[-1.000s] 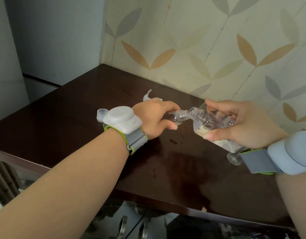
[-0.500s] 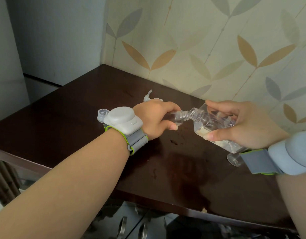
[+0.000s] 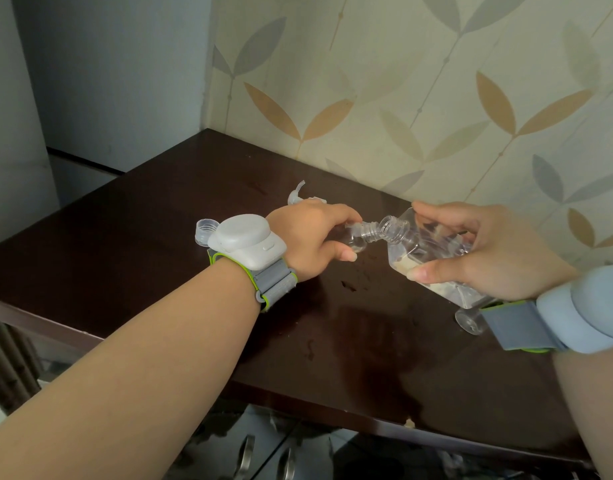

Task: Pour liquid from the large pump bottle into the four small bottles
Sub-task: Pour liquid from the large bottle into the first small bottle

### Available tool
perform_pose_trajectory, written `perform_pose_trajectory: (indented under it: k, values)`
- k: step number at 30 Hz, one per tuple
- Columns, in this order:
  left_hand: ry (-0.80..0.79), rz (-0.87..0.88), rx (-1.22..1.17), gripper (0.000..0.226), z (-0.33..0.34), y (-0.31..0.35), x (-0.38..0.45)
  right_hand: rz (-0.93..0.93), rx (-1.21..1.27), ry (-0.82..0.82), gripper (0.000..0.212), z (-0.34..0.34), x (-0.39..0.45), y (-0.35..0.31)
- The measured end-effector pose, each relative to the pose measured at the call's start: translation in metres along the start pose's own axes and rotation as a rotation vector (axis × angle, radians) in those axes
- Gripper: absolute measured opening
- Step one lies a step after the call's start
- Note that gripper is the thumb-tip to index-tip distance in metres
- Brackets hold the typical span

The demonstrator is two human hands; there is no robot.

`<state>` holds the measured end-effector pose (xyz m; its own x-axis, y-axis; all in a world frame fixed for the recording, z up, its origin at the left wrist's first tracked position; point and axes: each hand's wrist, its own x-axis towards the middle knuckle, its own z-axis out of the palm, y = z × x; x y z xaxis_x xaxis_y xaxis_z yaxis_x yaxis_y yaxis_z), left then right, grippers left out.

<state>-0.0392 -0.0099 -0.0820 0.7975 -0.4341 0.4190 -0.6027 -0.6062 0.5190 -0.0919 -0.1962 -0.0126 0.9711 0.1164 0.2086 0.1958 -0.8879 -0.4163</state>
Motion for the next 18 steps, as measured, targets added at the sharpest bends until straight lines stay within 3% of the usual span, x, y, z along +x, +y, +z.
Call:
perform_pose_trajectory:
  k: [18]
  values:
    - [0.069, 0.032, -0.039, 0.037, 0.000, 0.001, -0.001, -0.042, 0.153, 0.105, 0.080, 0.010, 0.004, 0.007]
